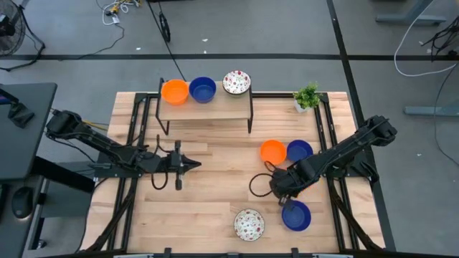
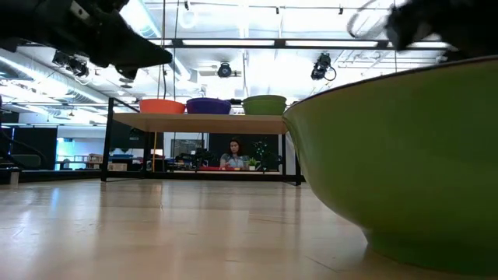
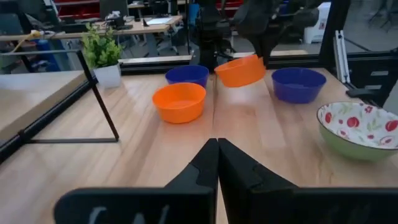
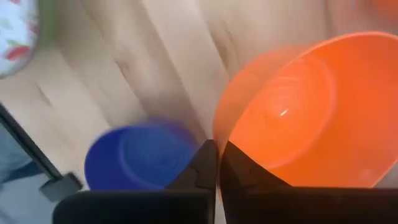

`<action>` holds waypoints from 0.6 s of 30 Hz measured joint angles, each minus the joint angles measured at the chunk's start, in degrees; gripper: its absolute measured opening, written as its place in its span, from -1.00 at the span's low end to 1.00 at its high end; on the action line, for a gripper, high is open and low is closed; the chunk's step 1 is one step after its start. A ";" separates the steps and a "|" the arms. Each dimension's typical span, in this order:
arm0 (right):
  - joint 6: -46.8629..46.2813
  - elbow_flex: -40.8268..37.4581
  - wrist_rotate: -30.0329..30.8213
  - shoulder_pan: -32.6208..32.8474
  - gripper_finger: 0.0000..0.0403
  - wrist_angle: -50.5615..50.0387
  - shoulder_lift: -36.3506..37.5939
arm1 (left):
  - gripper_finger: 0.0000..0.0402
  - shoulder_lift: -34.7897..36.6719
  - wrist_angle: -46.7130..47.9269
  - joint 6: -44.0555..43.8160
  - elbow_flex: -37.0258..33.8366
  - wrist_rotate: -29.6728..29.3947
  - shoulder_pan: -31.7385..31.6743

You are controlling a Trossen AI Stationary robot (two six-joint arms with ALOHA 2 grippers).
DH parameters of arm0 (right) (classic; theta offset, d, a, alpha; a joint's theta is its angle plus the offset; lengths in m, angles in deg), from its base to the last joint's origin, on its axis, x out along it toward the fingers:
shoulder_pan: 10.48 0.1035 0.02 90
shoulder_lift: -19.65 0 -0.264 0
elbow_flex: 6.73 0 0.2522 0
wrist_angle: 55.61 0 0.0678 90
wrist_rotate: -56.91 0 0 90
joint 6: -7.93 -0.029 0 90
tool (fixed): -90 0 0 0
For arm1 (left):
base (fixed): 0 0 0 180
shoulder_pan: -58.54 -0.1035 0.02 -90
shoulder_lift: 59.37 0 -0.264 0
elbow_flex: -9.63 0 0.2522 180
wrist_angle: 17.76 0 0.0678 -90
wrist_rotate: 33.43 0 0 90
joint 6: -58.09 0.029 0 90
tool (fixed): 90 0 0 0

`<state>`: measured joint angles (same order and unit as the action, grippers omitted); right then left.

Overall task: Pick & Place Mini bowls
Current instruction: Stack the bottom orange bowl on top of the other orange bowl on the shelf

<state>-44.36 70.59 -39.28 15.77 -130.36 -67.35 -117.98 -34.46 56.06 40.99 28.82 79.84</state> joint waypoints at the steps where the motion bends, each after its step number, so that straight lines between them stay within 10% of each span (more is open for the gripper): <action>1: 3.73 0.91 1.22 -0.79 -0.96 0.07 0.00 | -0.93 0.00 0.06 0.21 0.34 0.80 -0.66; 9: 39.47 3.16 6.65 -8.86 -0.97 12.94 -0.02 | -0.85 -4.10 0.84 5.78 6.23 11.46 -5.94; 18: 75.50 3.16 4.30 -14.77 -0.97 30.52 -4.49 | -0.26 -15.75 11.08 12.01 18.16 19.42 -11.70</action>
<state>31.14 73.75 -34.98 1.00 -99.84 -71.85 -133.72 -23.38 68.06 59.15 48.25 68.14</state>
